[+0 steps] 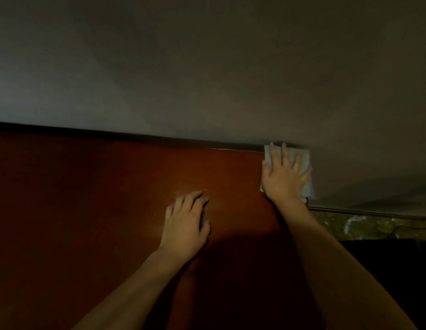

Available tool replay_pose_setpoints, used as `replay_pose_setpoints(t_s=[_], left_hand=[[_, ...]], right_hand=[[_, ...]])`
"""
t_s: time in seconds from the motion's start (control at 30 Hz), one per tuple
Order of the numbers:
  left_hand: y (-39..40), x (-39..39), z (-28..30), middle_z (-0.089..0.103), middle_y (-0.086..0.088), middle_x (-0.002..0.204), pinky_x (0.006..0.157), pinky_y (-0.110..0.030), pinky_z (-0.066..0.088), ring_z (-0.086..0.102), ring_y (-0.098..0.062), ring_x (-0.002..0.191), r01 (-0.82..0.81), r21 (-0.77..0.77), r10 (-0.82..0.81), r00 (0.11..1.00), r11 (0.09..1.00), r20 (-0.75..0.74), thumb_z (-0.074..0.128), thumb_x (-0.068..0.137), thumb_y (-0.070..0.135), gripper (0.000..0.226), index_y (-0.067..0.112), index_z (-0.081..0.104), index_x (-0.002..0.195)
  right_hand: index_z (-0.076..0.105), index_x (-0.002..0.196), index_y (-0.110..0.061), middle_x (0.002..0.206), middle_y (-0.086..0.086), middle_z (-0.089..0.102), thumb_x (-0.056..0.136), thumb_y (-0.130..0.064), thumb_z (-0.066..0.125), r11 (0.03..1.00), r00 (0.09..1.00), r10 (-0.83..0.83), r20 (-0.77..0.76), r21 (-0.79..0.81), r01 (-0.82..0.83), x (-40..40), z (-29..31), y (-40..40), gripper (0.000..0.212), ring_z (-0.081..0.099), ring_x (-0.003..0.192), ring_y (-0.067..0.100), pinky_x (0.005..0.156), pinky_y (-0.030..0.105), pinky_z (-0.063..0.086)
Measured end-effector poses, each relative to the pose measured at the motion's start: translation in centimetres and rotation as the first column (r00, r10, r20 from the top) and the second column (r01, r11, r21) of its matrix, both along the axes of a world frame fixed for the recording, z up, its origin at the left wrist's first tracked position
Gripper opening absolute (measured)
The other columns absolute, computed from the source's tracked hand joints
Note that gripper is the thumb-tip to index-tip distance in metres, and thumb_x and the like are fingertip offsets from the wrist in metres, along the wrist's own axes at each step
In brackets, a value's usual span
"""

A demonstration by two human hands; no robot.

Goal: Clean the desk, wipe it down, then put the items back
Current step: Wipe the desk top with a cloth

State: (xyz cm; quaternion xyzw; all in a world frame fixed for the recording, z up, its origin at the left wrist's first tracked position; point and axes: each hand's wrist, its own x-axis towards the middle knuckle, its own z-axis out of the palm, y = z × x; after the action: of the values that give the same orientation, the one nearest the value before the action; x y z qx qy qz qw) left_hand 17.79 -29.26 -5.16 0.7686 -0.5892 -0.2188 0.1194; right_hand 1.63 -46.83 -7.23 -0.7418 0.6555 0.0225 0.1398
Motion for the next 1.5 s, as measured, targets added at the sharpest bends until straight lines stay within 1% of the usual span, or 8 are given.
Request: replay_pose_setpoints(t_s=[0.23,0.4,0.57,0.8,1.0,1.2,1.33,1.5], left_hand=[[1.1,-0.3,0.5,0.028,0.006,0.149,0.108,-0.031,0.019,0.021,-0.013,0.137,-0.049,0.037,0.048,0.998,0.998,0.051,0.048,0.093,0.033,0.052,0.023,0.034,0.142],[2.5,-2.2,1.1,0.025,0.005,0.15,0.111,-0.035,0.018,0.018,-0.015,0.139,-0.047,0.096,0.04,0.997,0.994,0.071,0.045,0.094,0.035,0.054,0.023,0.03,0.144],[4.1,-3.5,1.5,0.024,0.004,0.151,0.113,-0.035,0.016,0.017,-0.015,0.139,-0.008,0.106,0.002,0.998,0.994,0.056,0.045,0.095,0.034,0.054,0.022,0.03,0.145],[9.3,-1.9,1.8,0.02,0.007,0.152,0.113,-0.033,0.017,0.016,-0.012,0.139,0.002,0.154,-0.013,0.998,0.988,0.065,0.044,0.095,0.035,0.055,0.024,0.027,0.145],[12.8,-1.0,1.8,0.023,0.005,0.151,0.112,-0.034,0.018,0.016,-0.014,0.14,-0.098,0.158,0.086,0.993,0.983,0.085,0.047,0.093,0.033,0.056,0.024,0.027,0.145],[14.8,-2.0,1.7,0.021,0.002,0.153,0.113,-0.037,0.018,0.016,-0.017,0.14,-0.065,0.165,0.05,0.994,0.984,0.093,0.048,0.093,0.036,0.058,0.022,0.027,0.146],[16.0,-2.7,1.9,0.021,0.003,0.153,0.113,-0.036,0.017,0.016,-0.016,0.141,-0.056,0.157,0.046,0.997,0.986,0.068,0.047,0.094,0.035,0.057,0.022,0.026,0.146],[18.9,-2.6,1.7,0.019,0.005,0.153,0.114,-0.035,0.017,0.015,-0.014,0.141,-0.016,0.176,0.005,0.998,0.984,0.063,0.045,0.095,0.035,0.057,0.024,0.024,0.146]], right_hand=[[0.009,0.15,-0.037,0.16,-0.002,0.004,0.098,-0.046,0.019,0.917,0.917,0.398,-0.007,-0.026,-0.398,5.2,-0.5,7.5,0.053,0.001,0.146,0.029,0.109,0.061,-0.008],[0.034,0.143,-0.034,0.15,-0.001,0.037,0.096,-0.046,0.025,0.834,0.836,0.548,-0.033,-0.055,-0.549,-2.0,-1.2,15.5,0.049,0.027,0.141,0.03,0.107,0.064,0.019],[0.033,0.143,-0.035,0.15,-0.004,0.035,0.09,-0.045,0.033,0.906,0.905,0.421,-0.059,-0.02,-0.422,-9.1,-0.8,15.4,0.053,0.031,0.138,0.027,0.105,0.063,0.03],[0.003,0.15,-0.036,0.16,-0.003,-0.001,0.101,-0.044,0.021,1.0,1.0,0.019,-0.012,0.015,-0.019,-3.9,0.1,10.3,0.053,-0.003,0.146,0.03,0.112,0.063,-0.003],[0.03,0.146,-0.034,0.155,0.001,0.028,0.093,-0.045,0.021,0.89,0.891,0.453,-0.012,-0.046,-0.453,3.5,-0.3,19.8,0.055,0.025,0.141,0.036,0.107,0.069,0.011],[0.033,0.143,-0.037,0.151,-0.004,0.035,0.093,-0.046,0.034,0.665,0.667,0.744,-0.042,-0.043,-0.745,-6.1,-1.2,28.5,0.051,0.026,0.141,0.029,0.105,0.061,0.017],[0.027,0.145,-0.037,0.153,-0.007,0.025,0.094,-0.045,0.028,0.824,0.824,0.561,-0.078,-0.036,-0.565,-12.6,-1.0,27.3,0.052,0.012,0.144,0.023,0.11,0.055,0.011],[0.013,0.149,-0.037,0.159,-0.004,0.01,0.097,-0.048,0.015,1.0,1.0,0.001,0.013,-0.002,-0.001,-7.5,-0.2,23.7,0.053,0.006,0.146,0.031,0.111,0.062,-0.001]])
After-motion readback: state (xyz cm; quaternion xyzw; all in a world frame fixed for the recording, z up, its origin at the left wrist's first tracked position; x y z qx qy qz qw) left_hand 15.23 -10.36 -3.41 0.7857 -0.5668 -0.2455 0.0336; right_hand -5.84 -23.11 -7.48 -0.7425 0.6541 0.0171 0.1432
